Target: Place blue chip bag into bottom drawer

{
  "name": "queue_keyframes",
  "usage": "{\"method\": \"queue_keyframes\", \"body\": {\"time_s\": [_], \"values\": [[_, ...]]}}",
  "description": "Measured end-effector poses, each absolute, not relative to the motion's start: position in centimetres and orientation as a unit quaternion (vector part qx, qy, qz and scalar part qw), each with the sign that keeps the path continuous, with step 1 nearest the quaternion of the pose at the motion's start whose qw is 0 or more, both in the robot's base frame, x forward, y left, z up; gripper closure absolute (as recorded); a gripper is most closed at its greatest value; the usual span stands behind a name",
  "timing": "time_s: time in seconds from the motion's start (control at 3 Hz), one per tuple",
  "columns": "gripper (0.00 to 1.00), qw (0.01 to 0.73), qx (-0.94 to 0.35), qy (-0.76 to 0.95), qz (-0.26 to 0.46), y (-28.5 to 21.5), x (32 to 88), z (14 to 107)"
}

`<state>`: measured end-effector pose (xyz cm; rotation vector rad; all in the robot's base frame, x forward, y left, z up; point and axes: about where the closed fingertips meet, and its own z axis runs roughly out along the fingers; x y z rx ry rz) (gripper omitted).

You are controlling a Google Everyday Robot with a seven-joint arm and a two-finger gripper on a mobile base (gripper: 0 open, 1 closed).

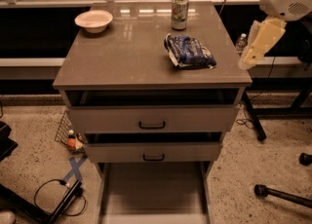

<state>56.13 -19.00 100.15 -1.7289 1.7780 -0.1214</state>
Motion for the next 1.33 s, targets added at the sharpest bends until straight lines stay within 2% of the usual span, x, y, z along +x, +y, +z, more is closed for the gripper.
{"method": "queue_keyframes", "body": {"time_s": [0.33, 1.33], "values": [[0.0, 0.362, -0.669, 0.648, -0.025, -17.7, 59.4, 99.7], [0.0, 0.345, -0.679, 0.648, 0.006, -16.1, 61.4, 96.3]]}}
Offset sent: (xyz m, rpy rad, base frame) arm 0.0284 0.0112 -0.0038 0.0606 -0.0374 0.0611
